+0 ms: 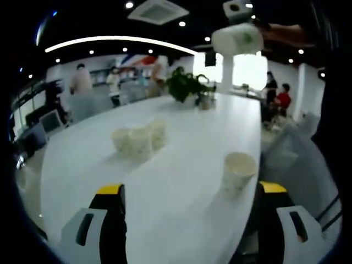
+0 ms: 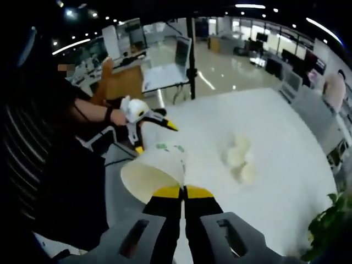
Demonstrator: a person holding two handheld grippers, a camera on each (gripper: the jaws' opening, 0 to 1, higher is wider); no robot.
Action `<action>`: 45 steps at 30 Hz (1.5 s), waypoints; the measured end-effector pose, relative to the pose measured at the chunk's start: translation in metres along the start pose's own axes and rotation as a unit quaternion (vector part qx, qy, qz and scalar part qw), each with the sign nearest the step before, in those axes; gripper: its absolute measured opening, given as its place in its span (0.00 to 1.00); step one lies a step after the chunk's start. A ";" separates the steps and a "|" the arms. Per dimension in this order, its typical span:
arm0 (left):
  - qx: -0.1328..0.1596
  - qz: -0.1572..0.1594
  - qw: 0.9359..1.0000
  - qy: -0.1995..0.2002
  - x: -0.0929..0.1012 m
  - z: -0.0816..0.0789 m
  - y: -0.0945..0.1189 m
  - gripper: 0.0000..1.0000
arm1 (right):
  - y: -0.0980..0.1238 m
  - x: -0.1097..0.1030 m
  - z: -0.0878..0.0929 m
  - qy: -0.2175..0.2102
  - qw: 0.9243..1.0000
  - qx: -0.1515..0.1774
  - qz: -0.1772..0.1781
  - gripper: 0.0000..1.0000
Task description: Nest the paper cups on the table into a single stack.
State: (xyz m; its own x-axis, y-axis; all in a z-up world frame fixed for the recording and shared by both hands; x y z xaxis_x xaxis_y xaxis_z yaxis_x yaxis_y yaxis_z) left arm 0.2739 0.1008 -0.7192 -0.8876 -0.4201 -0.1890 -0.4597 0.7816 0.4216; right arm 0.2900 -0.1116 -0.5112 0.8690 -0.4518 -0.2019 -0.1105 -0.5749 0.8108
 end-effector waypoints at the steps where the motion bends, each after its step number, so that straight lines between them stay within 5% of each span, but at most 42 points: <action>1: 0.000 0.000 1.000 0.001 0.000 0.000 0.000 0.98 | 0.001 -0.001 -0.002 0.018 1.000 -0.009 0.004 0.00; 8: -0.003 -0.001 1.000 0.001 0.001 0.001 0.001 0.98 | 0.005 -0.023 -0.015 0.096 0.993 -0.068 0.011 0.00; 11: -0.005 0.001 1.000 0.001 0.002 0.003 0.001 0.97 | 0.005 -0.035 -0.018 0.144 0.982 -0.119 0.021 0.00; 16: -0.005 -0.002 1.000 0.004 0.003 0.005 0.001 0.97 | -0.004 -0.041 -0.021 0.159 0.969 -0.187 0.021 0.00; 27: -0.011 0.000 1.000 0.006 0.010 0.003 0.003 0.96 | -0.039 -0.036 -0.008 0.115 0.953 -0.281 0.002 0.00; 45: -0.012 -0.007 1.000 0.005 0.005 0.012 0.005 0.96 | -0.120 -0.012 0.041 0.070 0.937 -0.343 -0.024 0.00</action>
State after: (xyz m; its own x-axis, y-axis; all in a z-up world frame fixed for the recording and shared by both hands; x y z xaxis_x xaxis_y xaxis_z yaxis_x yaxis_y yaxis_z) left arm 0.2669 0.1081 -0.7284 -0.8810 -0.4352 -0.1855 -0.4705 0.7650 0.4398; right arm 0.2733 -0.0650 -0.6287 0.9248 -0.3156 -0.2123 0.2244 0.0019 0.9745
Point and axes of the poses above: the point that each gripper's makers call its tool centre point, and the gripper's own axes: y roughly backward along the fingers, x roughly to its right, z roughly out of its underside, the point moved 3 cm from there along y, roughly backward along the fingers, and after that the axes turned 15 degrees about -y, right-handed, at the moved point
